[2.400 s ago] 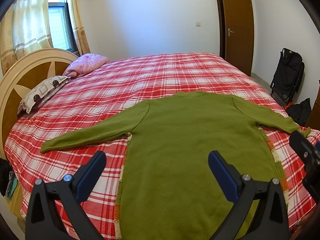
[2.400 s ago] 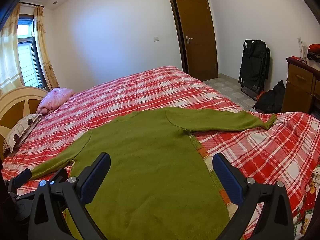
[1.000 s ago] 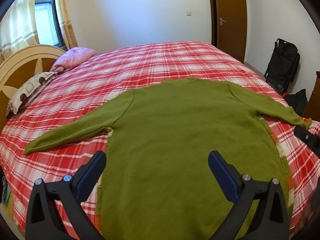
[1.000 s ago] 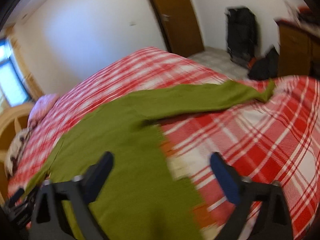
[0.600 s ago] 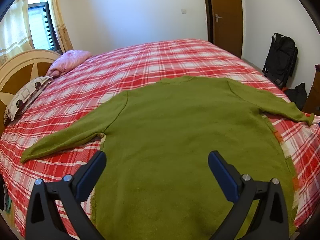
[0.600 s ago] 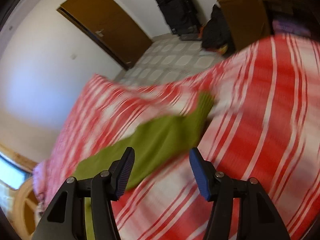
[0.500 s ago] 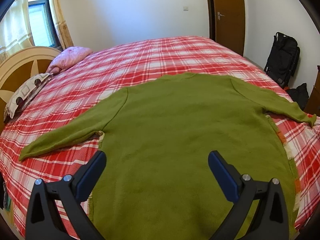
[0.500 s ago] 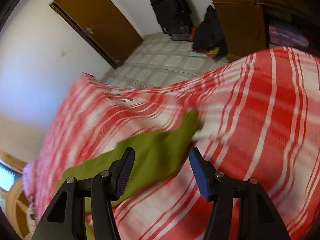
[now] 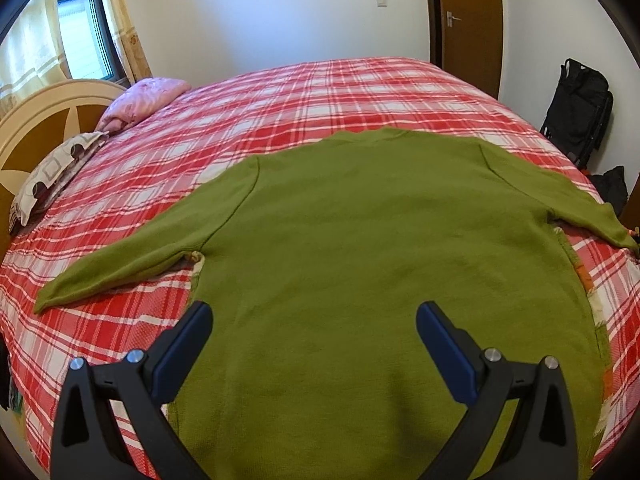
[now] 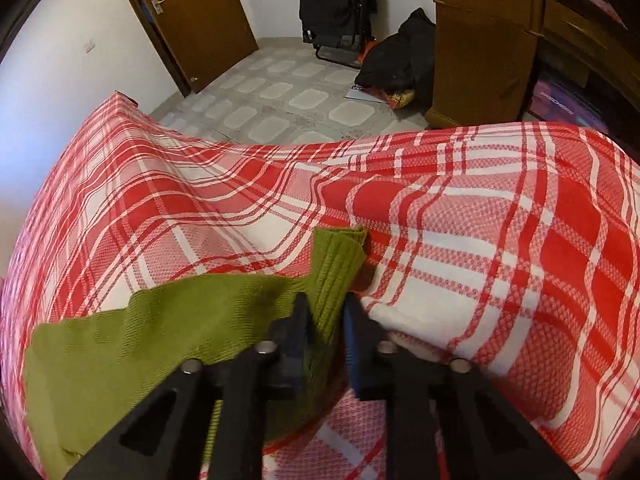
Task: Fold small clothes
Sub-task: 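Grasp the cuff of the sweater sleeve with the right gripper, then carry the sleeve cuff across the sweater back with the right gripper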
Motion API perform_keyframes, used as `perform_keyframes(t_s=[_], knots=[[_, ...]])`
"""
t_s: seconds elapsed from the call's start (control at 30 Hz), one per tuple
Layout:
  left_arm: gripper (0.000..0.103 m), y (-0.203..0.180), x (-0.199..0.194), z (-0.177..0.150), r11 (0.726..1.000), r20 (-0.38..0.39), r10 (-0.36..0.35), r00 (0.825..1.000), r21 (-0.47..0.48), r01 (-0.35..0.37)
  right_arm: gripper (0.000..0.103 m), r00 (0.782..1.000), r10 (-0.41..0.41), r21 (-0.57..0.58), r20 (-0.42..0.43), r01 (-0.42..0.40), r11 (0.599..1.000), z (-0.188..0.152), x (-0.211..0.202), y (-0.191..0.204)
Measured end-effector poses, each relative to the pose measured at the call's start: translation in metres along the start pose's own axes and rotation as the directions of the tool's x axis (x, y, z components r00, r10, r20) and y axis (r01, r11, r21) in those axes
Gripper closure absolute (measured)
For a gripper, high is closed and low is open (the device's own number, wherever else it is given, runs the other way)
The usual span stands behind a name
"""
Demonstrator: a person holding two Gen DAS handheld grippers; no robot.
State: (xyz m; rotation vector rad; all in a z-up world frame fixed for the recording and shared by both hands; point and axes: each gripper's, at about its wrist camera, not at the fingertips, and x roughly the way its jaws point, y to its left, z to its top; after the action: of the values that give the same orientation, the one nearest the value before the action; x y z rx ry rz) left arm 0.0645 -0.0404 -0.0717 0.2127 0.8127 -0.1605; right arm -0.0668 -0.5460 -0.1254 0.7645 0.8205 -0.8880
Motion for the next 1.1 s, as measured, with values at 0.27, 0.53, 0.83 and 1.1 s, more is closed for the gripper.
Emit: perform_keyframes(t_s=[0.27, 0.53, 0.83, 1.1], knots=[[0.000, 0.015, -0.007, 0.002, 0.999, 0.026, -0.010, 1.000, -0.037, 0.011, 0.095, 0.978, 0.123, -0.053, 0.166, -0.116, 0.992, 0.009, -0.076, 0.020], [0.000, 0.046, -0.015, 0.002, 0.993, 0.054, -0.015, 0.998, -0.116, 0.021, 0.095, 0.889, 0.396, -0.295, 0.231, -0.324, 0.899, -0.016, -0.181, 0.146], [0.000, 0.099, -0.021, -0.004, 0.977, 0.089, 0.041, 0.995, -0.211, -0.022, 0.095, 0.790, 0.613, -0.521, 0.023, -0.513, 0.682, -0.123, -0.213, 0.316], [0.000, 0.156, -0.010, -0.018, 0.945, 0.067, 0.107, 0.992, -0.318, -0.080, 0.096, 0.764, 0.629, -0.620, -0.142, -0.564, 0.545, -0.253, -0.175, 0.427]])
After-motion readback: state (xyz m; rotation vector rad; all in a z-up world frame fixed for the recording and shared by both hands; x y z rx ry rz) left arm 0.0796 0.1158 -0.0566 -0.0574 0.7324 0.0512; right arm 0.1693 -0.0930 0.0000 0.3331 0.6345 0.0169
